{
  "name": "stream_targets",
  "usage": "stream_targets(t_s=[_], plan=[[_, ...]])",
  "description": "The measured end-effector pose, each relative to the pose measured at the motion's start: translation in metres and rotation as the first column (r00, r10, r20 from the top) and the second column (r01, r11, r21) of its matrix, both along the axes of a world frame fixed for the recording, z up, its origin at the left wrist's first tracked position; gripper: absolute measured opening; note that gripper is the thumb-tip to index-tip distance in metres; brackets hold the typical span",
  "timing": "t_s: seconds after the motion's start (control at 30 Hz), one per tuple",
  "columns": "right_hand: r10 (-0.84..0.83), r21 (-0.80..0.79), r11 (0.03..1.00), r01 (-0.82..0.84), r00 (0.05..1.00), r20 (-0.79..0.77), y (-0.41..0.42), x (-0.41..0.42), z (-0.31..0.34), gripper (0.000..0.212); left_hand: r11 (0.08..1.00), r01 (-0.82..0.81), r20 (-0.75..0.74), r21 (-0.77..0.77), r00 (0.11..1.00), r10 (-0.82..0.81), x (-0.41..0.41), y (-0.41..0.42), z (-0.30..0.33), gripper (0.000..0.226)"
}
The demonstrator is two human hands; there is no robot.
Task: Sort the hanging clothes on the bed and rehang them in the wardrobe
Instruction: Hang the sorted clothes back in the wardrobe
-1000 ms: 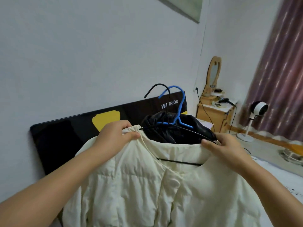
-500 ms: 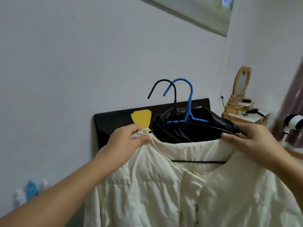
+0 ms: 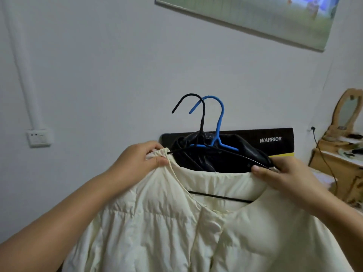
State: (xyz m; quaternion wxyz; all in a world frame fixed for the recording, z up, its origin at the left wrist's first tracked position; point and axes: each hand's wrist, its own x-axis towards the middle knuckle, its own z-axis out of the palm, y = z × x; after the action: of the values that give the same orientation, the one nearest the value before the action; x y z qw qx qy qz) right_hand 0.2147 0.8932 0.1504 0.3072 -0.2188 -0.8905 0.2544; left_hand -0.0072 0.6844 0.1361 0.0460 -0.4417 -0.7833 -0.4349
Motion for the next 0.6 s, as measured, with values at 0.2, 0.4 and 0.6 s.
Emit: stream_targets(t_s=[0.2, 0.4, 0.6], plan=[[0.148, -0.066, 0.986, -0.152, 0.987, -0.063, -0.036, 0.001, -0.021, 0.028, 0.936, -0.06, -0.01, -0.348, 0.998, 0.06, 0.022, -0.069, 0.008, 0.035], [0.332, -0.047, 0.941, -0.335, 0.941, -0.058, -0.085, 0.016, -0.038, 0.004, 0.86, -0.155, 0.118, -0.486, 0.964, 0.24, 0.091, -0.143, 0.012, 0.072], [0.45, -0.003, 0.893, -0.45, 0.892, 0.047, -0.142, 0.0, -0.054, 0.021, 0.884, -0.457, 0.03, -0.097, 0.887, 0.462, 0.164, -0.153, 0.001, 0.043]])
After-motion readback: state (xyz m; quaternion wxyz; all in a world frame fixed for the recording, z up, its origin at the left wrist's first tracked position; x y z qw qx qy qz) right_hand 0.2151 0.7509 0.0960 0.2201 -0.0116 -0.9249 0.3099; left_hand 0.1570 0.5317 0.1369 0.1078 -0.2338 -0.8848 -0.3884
